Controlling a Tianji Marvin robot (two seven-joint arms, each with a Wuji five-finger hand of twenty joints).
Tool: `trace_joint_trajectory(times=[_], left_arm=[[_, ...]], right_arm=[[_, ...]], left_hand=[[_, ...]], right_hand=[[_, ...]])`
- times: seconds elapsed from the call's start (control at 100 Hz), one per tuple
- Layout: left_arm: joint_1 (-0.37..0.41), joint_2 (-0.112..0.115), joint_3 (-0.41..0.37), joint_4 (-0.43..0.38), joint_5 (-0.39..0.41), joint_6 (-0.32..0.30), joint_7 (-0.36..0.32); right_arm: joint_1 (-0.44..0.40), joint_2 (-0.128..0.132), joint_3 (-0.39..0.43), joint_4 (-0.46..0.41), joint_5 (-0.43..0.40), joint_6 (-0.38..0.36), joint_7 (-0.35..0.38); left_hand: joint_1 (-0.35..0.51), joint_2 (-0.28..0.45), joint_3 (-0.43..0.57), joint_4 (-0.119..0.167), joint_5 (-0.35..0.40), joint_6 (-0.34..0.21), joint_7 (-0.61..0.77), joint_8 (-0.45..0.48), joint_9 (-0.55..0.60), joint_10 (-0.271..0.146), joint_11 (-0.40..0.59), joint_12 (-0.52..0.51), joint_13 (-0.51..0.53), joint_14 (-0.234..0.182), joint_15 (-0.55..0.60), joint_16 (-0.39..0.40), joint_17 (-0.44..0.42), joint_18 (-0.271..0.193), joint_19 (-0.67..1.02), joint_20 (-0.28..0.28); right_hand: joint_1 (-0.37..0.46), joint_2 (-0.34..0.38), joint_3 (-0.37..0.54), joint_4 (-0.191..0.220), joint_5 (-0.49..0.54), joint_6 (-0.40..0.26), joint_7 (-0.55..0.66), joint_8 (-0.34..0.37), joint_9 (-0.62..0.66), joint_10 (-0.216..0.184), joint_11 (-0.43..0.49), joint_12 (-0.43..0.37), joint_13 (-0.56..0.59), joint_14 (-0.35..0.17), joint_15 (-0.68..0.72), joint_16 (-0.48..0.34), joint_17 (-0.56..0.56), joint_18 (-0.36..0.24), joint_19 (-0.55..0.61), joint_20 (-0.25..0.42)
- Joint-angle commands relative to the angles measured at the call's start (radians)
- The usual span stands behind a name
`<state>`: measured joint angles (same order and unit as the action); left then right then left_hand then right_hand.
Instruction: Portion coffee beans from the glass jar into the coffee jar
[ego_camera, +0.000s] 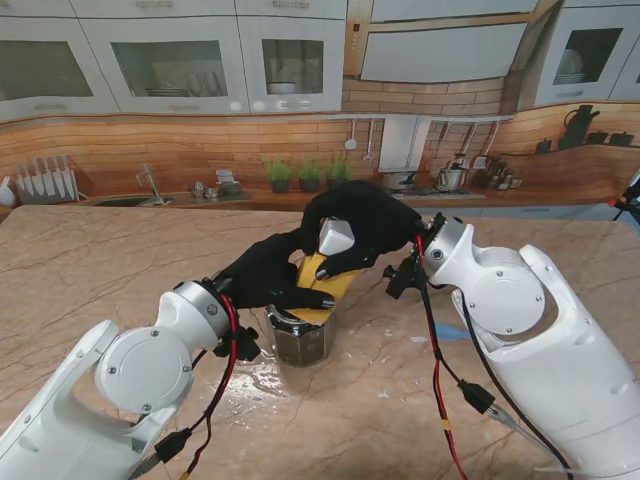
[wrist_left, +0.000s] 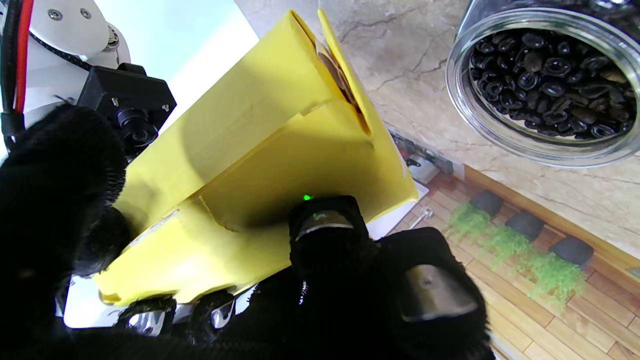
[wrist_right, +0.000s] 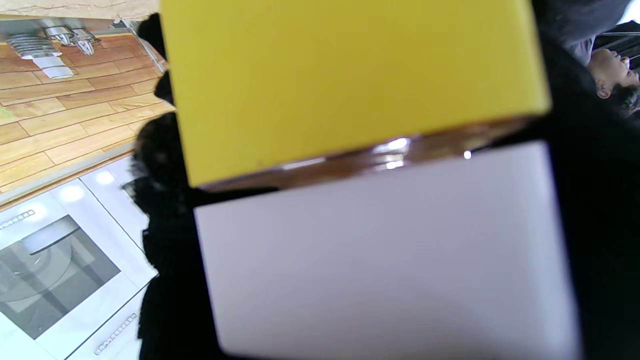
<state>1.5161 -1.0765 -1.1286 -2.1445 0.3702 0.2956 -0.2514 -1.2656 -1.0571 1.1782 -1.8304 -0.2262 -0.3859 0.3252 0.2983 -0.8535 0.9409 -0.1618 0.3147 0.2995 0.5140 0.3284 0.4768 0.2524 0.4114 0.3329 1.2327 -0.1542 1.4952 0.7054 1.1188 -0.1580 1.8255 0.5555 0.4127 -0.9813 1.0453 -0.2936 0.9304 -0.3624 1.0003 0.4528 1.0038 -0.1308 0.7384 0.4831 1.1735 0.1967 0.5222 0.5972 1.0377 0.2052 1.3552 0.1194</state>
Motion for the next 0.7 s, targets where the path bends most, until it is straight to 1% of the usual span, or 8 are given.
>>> trace_joint_trajectory(times=[0.0, 0.24, 0.44, 0.48, 0.52, 0.55, 0.61, 0.69], left_arm=[[0.003, -0.011, 0.019, 0.003, 0.0, 0.015, 0.008], [-0.007, -0.033, 0.077, 0.026, 0.027, 0.059, 0.099], [-0.01, -0.065, 0.123, 0.048, 0.018, 0.087, 0.21], [-0.009, -0.069, 0.129, 0.051, 0.016, 0.094, 0.225], [-0.009, -0.073, 0.134, 0.055, 0.016, 0.097, 0.239], [-0.009, -0.076, 0.138, 0.058, 0.015, 0.099, 0.248], [-0.008, -0.083, 0.147, 0.068, 0.014, 0.096, 0.271], [-0.009, -0.09, 0.156, 0.086, 0.012, 0.082, 0.296]], right_arm=[[0.006, -0.005, -0.006, -0.018, 0.003, -0.004, -0.001], [0.006, -0.003, -0.008, -0.023, 0.006, -0.009, 0.007], [0.001, -0.001, -0.006, -0.026, -0.003, -0.015, 0.009], [-0.002, 0.0, -0.004, -0.027, -0.005, -0.016, 0.012], [-0.004, 0.001, -0.003, -0.028, -0.01, -0.019, 0.013], [-0.005, 0.001, -0.002, -0.028, -0.013, -0.021, 0.013], [-0.007, 0.002, -0.001, -0.028, -0.022, -0.024, 0.014], [-0.012, 0.003, 0.005, -0.03, -0.037, -0.028, 0.013]], left_hand=[[0.035, -0.046, 0.021, -0.016, 0.008, -0.001, 0.044, 0.021, 0.024, -0.021, 0.058, 0.022, 0.045, 0.016, -0.005, -0.015, -0.001, -0.214, 0.256, 0.021], [0.211, -0.026, 0.091, 0.032, 0.12, -0.011, 0.192, 0.096, 0.2, -0.018, 0.134, 0.058, 0.046, 0.0, 0.024, -0.023, 0.001, -0.21, 0.268, 0.046], [0.321, 0.068, 0.128, 0.065, 0.316, -0.076, 0.348, 0.173, 0.455, -0.054, 0.202, 0.076, 0.045, -0.005, 0.057, -0.037, 0.005, -0.202, 0.268, 0.107], [0.389, 0.056, 0.104, 0.011, 0.354, -0.112, 0.409, 0.131, 0.528, -0.066, 0.194, 0.106, 0.045, 0.001, 0.064, -0.044, 0.005, -0.188, 0.268, 0.131], [0.441, 0.04, 0.075, -0.01, 0.373, -0.143, 0.476, 0.093, 0.597, -0.08, 0.161, 0.138, 0.045, 0.005, 0.076, -0.043, 0.005, -0.179, 0.268, 0.142], [0.496, 0.034, 0.046, -0.012, 0.408, -0.193, 0.562, 0.061, 0.689, -0.095, 0.124, 0.169, 0.044, 0.016, 0.085, -0.041, 0.005, -0.161, 0.268, 0.155], [0.512, 0.047, 0.045, -0.014, 0.469, -0.255, 0.622, 0.053, 0.774, -0.123, 0.097, 0.199, 0.044, 0.021, 0.089, -0.04, 0.005, -0.151, 0.268, 0.162], [0.52, 0.037, 0.049, -0.018, 0.502, -0.282, 0.652, 0.044, 0.795, -0.122, 0.1, 0.206, 0.044, 0.021, 0.089, -0.04, 0.004, -0.13, 0.268, 0.169]], right_hand=[[0.358, 0.027, 0.125, 0.015, 0.024, -0.047, 0.064, 0.026, 0.054, -0.048, 0.083, 0.047, 0.107, -0.192, 0.171, 0.045, 0.014, -0.167, 0.032, -0.003], [0.359, 0.026, 0.126, 0.015, 0.026, -0.045, 0.062, 0.027, 0.055, -0.046, 0.081, 0.049, 0.108, -0.191, 0.171, 0.045, 0.015, -0.166, 0.033, -0.003], [0.357, 0.025, 0.126, 0.015, 0.027, -0.047, 0.062, 0.028, 0.056, -0.046, 0.081, 0.049, 0.108, -0.19, 0.172, 0.045, 0.015, -0.166, 0.034, -0.003], [0.355, 0.026, 0.126, 0.014, 0.025, -0.048, 0.061, 0.027, 0.055, -0.047, 0.079, 0.049, 0.109, -0.192, 0.172, 0.045, 0.016, -0.167, 0.035, -0.003], [0.351, 0.03, 0.124, 0.013, 0.019, -0.053, 0.058, 0.026, 0.054, -0.05, 0.078, 0.049, 0.11, -0.197, 0.172, 0.045, 0.016, -0.183, 0.033, -0.004], [0.343, 0.034, 0.123, 0.011, 0.013, -0.057, 0.055, 0.025, 0.051, -0.05, 0.076, 0.047, 0.11, -0.202, 0.17, 0.043, 0.016, -0.188, 0.033, -0.003], [0.323, 0.052, 0.119, 0.006, -0.015, -0.058, 0.039, 0.01, 0.041, -0.042, 0.063, 0.037, 0.111, -0.214, 0.161, 0.037, 0.014, -0.198, 0.032, 0.001], [0.261, 0.044, 0.116, -0.013, -0.087, -0.05, 0.023, -0.061, 0.005, -0.033, 0.015, 0.007, 0.073, -0.233, 0.099, 0.068, -0.016, -0.194, -0.024, 0.038]])
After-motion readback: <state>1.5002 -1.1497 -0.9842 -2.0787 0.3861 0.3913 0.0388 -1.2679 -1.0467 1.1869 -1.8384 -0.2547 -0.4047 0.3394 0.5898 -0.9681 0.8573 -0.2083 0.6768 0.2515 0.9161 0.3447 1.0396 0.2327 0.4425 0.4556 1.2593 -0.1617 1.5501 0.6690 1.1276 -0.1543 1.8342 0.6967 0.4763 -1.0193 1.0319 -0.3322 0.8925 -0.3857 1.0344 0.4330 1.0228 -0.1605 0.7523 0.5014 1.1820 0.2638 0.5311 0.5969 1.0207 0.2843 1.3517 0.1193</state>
